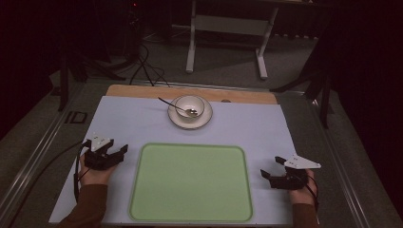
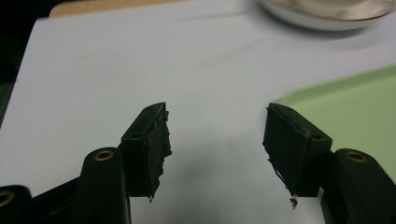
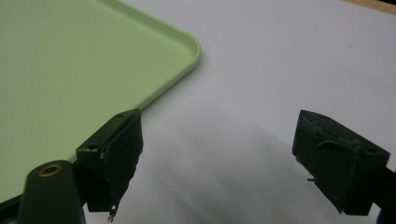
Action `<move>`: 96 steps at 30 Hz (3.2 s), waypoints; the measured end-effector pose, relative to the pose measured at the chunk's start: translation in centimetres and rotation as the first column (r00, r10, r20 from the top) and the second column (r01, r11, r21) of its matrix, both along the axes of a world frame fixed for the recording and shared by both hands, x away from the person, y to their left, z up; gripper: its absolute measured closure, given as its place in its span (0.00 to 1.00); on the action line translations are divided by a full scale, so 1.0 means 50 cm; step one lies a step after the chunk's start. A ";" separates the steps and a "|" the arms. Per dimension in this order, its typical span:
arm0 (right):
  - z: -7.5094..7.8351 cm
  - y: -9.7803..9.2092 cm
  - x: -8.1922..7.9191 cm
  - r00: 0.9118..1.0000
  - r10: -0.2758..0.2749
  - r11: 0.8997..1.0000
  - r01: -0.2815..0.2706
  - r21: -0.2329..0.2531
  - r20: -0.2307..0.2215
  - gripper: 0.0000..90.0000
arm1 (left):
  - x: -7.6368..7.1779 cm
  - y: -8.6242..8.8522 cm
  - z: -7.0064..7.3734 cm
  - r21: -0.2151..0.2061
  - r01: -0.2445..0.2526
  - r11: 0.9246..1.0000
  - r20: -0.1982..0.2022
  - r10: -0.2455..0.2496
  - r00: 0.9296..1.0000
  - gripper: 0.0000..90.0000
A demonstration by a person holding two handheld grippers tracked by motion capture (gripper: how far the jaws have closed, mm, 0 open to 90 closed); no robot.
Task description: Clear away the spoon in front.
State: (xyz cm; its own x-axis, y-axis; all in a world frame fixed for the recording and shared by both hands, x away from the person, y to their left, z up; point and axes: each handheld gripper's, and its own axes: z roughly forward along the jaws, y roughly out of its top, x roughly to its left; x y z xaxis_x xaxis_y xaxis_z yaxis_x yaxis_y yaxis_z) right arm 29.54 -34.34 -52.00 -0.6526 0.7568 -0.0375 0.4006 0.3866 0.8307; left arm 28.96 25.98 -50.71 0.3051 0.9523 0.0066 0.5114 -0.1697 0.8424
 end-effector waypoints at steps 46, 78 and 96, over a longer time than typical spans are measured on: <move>0.009 -0.003 -0.008 0.999 -0.010 0.999 0.008 0.031 0.052 0.18 | 0.109 -0.089 0.148 -0.062 0.116 0.991 0.099 -0.110 0.989 0.47; 0.010 -0.003 -0.008 0.999 -0.007 1.000 0.005 0.026 0.052 0.18 | 0.218 -0.162 0.174 -0.078 0.144 0.986 0.131 -0.133 0.982 0.47; 0.009 -0.002 -0.007 0.999 -0.003 1.000 0.002 0.025 0.047 0.18 | 0.287 -0.186 0.128 -0.071 0.114 0.991 0.062 -0.110 0.992 0.45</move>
